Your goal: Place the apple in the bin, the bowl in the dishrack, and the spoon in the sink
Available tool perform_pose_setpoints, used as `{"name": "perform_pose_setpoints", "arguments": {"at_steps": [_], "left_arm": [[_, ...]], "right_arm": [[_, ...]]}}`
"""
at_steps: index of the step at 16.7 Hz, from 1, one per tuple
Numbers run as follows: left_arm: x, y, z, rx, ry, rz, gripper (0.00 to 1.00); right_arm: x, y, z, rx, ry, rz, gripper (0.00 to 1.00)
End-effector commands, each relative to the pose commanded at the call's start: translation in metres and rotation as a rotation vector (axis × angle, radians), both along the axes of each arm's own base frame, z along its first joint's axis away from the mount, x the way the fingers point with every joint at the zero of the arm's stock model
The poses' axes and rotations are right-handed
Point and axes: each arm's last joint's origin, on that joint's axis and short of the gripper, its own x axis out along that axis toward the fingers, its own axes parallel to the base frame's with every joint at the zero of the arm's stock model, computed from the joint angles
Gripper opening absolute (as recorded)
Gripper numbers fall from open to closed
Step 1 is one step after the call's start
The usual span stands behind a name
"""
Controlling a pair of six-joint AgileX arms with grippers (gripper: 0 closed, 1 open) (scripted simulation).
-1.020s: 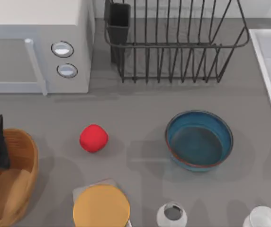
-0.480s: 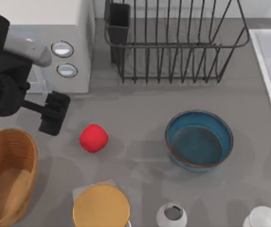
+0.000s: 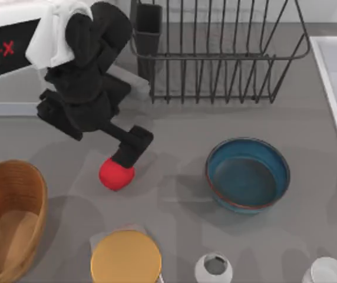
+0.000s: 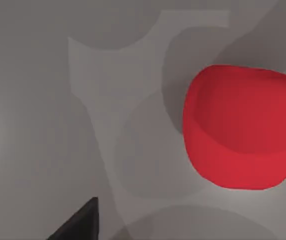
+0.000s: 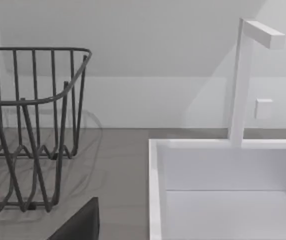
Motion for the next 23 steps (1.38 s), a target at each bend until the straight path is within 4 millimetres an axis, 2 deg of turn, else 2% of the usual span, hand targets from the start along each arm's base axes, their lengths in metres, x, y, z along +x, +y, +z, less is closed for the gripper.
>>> {"name": "perform_pose_setpoints", "arguments": {"at_steps": [4, 10, 12, 16, 18, 22, 23], "left_arm": [[0.011, -0.019, -0.019, 0.044, 0.081, -0.040, 1.00], [0.012, -0.018, -0.021, 0.045, 0.084, -0.037, 1.00], [0.011, -0.019, -0.034, 0.048, 0.088, -0.041, 1.00], [0.013, -0.020, -0.075, 0.041, 0.076, -0.041, 1.00], [0.011, -0.020, -0.088, 0.045, 0.083, -0.041, 1.00], [0.011, -0.020, -0.090, 0.046, 0.085, -0.041, 1.00], [0.011, -0.020, -0.090, 0.046, 0.085, -0.041, 0.92]], "right_arm": [[0.000, 0.000, 0.000, 0.000, 0.000, 0.000, 1.00], [0.000, 0.000, 0.000, 0.000, 0.000, 0.000, 1.00], [0.000, 0.000, 0.000, 0.000, 0.000, 0.000, 1.00], [0.000, 0.000, 0.000, 0.000, 0.000, 0.000, 1.00], [0.000, 0.000, 0.000, 0.000, 0.000, 0.000, 1.00], [0.000, 0.000, 0.000, 0.000, 0.000, 0.000, 1.00], [0.000, 0.000, 0.000, 0.000, 0.000, 0.000, 1.00]]}}
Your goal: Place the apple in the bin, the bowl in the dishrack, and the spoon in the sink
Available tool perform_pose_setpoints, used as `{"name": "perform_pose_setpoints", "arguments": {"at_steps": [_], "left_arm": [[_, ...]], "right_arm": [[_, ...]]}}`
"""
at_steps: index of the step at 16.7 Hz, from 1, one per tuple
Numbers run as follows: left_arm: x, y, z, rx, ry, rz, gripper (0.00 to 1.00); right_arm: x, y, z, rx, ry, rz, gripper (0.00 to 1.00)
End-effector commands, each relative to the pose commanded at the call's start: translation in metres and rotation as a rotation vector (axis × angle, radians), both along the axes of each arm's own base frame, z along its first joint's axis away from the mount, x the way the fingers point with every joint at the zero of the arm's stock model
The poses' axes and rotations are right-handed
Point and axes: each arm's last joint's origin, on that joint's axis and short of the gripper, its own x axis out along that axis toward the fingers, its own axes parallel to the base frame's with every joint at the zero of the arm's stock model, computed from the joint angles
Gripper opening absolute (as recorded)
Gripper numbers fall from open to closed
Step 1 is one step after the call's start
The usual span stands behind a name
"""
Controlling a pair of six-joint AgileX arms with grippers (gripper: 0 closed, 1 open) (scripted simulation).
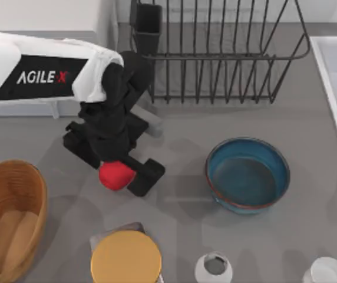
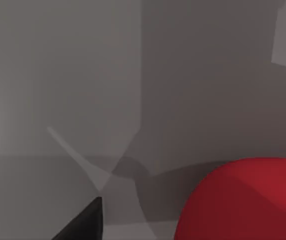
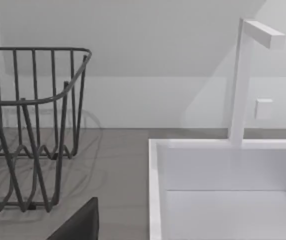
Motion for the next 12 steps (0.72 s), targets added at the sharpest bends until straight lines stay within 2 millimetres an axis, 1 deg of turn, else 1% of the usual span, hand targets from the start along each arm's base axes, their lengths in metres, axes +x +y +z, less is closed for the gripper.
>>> {"name": "perform_pose_setpoints", "arguments": {"at_steps": [12], "left_arm": [[0.0000, 0.0000, 0.0000, 0.000, 0.000, 0.000, 0.02]], "right_arm": [[0.0000, 0.0000, 0.0000, 0.000, 0.000, 0.000, 1.00]]}}
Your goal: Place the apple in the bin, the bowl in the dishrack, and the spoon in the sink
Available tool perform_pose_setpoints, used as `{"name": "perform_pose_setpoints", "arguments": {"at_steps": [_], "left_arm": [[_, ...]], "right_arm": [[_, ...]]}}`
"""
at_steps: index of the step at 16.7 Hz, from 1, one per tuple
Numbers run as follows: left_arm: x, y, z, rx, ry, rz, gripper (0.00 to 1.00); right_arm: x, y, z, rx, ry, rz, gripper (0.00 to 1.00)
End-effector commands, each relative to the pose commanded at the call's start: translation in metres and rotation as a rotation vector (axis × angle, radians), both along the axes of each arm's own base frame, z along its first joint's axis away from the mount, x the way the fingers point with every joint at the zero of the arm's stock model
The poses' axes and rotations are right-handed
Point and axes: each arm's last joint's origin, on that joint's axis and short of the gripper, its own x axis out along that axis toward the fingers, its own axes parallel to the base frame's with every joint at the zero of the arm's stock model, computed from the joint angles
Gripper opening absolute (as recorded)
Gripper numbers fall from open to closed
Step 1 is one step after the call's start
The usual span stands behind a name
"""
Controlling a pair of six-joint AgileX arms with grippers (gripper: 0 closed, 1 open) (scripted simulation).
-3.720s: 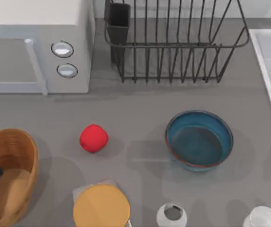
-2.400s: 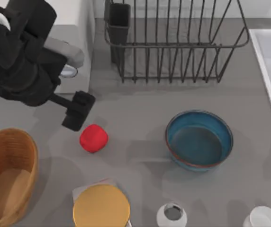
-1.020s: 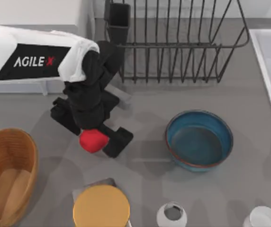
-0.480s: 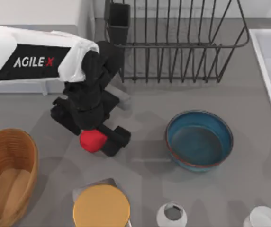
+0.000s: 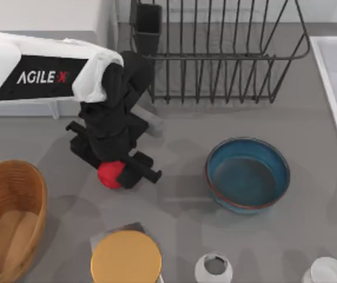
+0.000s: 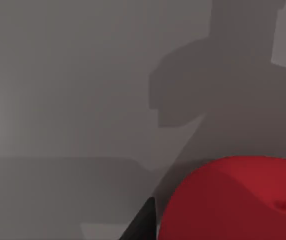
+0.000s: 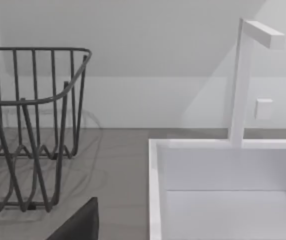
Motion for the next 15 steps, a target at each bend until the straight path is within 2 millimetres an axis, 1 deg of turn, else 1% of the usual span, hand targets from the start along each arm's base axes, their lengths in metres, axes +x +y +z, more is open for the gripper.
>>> {"name": "perform_pose_setpoints", "arguments": {"at_steps": [1, 8, 9, 10, 12, 15], "left_arm": [[0.000, 0.000, 0.000, 0.000, 0.000, 0.000, 0.00], [0.000, 0.000, 0.000, 0.000, 0.000, 0.000, 0.00], [0.001, 0.001, 0.008, -0.001, -0.019, 0.000, 0.00], [0.001, 0.001, 0.009, -0.001, -0.020, -0.001, 0.00], [0.003, -0.001, 0.019, -0.003, -0.022, -0.005, 0.00], [0.005, -0.002, 0.049, -0.001, -0.019, -0.003, 0.00]], "right_arm": [[0.000, 0.000, 0.000, 0.000, 0.000, 0.000, 1.00], [0.000, 0.000, 0.000, 0.000, 0.000, 0.000, 1.00], [0.000, 0.000, 0.000, 0.000, 0.000, 0.000, 1.00], [0.000, 0.000, 0.000, 0.000, 0.000, 0.000, 1.00], [0.000, 0.000, 0.000, 0.000, 0.000, 0.000, 1.00], [0.000, 0.000, 0.000, 0.000, 0.000, 0.000, 1.00]]}}
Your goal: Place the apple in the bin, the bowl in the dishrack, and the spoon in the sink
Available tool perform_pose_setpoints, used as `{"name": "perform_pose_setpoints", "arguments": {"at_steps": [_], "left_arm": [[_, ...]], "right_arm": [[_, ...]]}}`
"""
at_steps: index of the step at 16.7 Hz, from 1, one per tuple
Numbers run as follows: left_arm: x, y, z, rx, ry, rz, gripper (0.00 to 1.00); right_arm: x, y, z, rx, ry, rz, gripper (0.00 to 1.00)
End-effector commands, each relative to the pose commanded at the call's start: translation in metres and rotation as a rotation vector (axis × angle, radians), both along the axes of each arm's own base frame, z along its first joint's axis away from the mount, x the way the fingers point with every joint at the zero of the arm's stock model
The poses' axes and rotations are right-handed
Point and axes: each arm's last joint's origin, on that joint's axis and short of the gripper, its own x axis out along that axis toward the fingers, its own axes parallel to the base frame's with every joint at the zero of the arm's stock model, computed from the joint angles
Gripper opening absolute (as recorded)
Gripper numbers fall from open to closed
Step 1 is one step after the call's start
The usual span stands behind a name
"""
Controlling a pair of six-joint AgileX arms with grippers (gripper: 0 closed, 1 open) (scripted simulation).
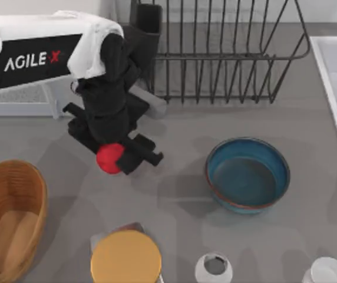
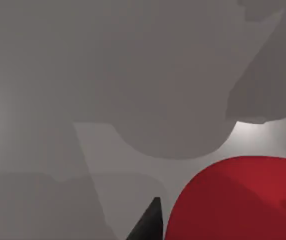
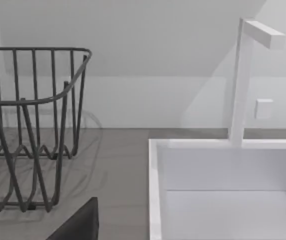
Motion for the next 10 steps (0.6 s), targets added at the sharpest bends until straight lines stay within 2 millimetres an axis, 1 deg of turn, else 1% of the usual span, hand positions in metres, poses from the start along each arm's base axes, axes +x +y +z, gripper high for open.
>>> {"name": "perform_pose_setpoints", "arguments": {"at_steps": [3, 5, 7, 10], "left_arm": [[-0.002, 0.002, 0.035, 0.006, 0.012, 0.002, 0.00], [-0.004, 0.003, 0.053, 0.002, 0.004, 0.003, 0.00], [-0.004, 0.003, 0.058, 0.000, 0.000, 0.003, 0.00], [-0.004, 0.004, 0.056, 0.002, 0.003, 0.002, 0.00]], "right_arm": [[0.000, 0.000, 0.000, 0.000, 0.000, 0.000, 1.00], [0.000, 0.000, 0.000, 0.000, 0.000, 0.000, 1.00], [0.000, 0.000, 0.000, 0.000, 0.000, 0.000, 1.00], [0.000, 0.000, 0.000, 0.000, 0.000, 0.000, 1.00]]}}
